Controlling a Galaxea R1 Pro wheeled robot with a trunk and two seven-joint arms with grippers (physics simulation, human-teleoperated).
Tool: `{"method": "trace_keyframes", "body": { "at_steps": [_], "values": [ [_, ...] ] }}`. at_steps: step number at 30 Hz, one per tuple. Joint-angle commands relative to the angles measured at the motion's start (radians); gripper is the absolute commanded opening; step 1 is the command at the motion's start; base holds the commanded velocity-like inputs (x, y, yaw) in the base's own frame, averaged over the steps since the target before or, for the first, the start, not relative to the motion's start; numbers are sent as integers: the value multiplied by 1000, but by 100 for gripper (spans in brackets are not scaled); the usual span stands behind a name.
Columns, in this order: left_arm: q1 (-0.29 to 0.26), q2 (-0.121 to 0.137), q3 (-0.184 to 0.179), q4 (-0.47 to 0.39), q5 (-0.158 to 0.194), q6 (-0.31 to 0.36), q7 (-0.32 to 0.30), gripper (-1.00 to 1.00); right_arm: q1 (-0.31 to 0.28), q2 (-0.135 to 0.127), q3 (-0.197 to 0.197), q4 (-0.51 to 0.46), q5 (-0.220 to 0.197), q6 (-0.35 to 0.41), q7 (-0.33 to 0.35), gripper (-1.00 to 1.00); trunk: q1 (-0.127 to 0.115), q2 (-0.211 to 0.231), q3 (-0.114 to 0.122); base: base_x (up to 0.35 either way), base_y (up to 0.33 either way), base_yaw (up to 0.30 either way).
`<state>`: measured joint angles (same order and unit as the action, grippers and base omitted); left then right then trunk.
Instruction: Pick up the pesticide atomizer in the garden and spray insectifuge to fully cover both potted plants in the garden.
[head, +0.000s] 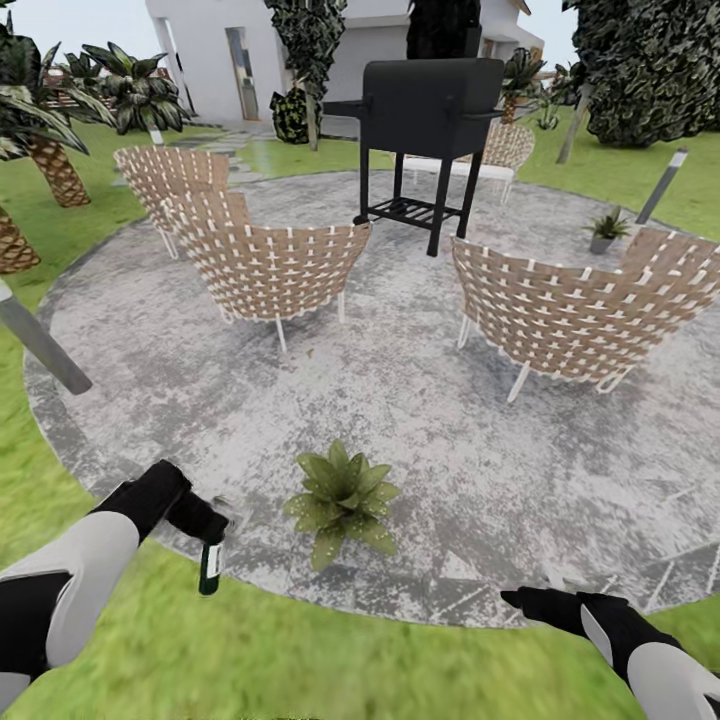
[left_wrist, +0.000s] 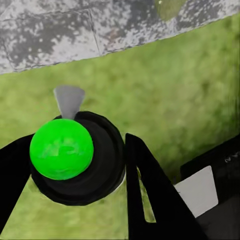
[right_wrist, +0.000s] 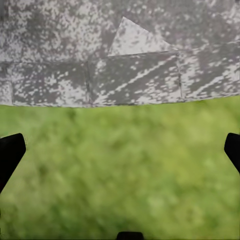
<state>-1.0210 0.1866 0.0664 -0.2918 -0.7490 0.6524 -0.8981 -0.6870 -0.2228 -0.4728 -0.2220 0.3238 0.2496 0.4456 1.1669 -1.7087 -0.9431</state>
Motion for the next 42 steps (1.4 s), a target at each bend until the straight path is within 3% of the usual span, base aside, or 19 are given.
{"method": "trace_keyframes", "body": {
  "at_steps": [1,3,5,8,34,42],
  "values": [
    [12,4,40,-1,29,-44,20,-100,0,0,-9,-2,9,5,6,100,0,0,-1,0,0,253],
    [27,1,74,1,88,-117,83,-100,0,0,-9,-1,9,5,6,100,0,0,-1,0,0,250],
    [49,-30,89,3,208,-192,195,-100,0,0,-10,-2,8,5,6,100,0,0,-1,0,0,159],
    [60,-39,92,3,231,-217,209,-100,0,-4,-10,-3,6,5,6,100,0,0,-1,0,0,29],
    [65,-36,94,17,234,-221,209,-100,0,-4,-10,-2,6,6,7,100,0,0,26,1,91,86],
    [65,-37,94,17,234,-220,209,-100,0,-5,-10,-2,6,7,7,100,0,0,37,168,124,91]
  ]
}}
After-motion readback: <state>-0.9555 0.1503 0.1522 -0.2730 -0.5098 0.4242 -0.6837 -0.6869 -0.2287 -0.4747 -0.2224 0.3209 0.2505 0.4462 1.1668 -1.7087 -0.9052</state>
